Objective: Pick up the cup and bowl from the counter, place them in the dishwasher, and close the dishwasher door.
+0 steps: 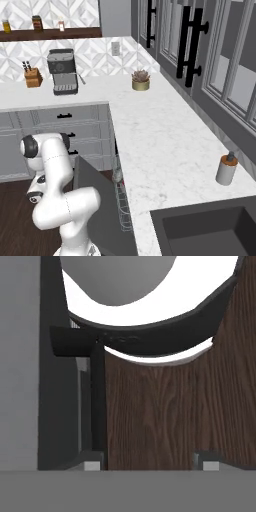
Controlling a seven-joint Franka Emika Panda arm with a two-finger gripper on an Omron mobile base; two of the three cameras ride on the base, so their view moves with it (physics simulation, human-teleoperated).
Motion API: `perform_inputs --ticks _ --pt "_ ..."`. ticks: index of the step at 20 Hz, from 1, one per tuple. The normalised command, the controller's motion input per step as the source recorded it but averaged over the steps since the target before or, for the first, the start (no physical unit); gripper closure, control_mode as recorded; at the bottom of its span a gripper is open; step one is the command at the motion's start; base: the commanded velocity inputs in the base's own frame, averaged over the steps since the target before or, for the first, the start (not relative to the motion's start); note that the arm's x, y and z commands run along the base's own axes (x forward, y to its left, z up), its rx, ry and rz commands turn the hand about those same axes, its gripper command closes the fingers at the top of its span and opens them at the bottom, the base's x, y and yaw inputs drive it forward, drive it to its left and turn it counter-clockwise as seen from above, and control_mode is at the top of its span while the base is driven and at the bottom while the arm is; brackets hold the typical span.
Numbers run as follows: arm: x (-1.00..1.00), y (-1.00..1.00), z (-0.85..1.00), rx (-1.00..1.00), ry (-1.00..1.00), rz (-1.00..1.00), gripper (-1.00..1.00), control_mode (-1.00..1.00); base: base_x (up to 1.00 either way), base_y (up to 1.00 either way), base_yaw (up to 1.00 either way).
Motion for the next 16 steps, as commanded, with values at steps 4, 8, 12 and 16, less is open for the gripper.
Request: perform_inputs --ticks 4,8,12,16 --pt "0.63 0.12 -0.58 -0.64 -0.08 0.00 -1.00 -1.00 0.00 0.00 0.00" --pt "0.20 -0.08 -0.19 -0.84 -0.37 0.00 -1.00 -1.00 0.00 0.00 0.00" --pt "0.31 -0.34 -0.25 -0.93 -0.37 0.00 -1.00 -1.00 0.00 0.00 0.00" --pt "0.49 -0.51 -0.35 -0.72 -0.04 0.00 -1.00 -1.00 0.00 0.00 0.00"
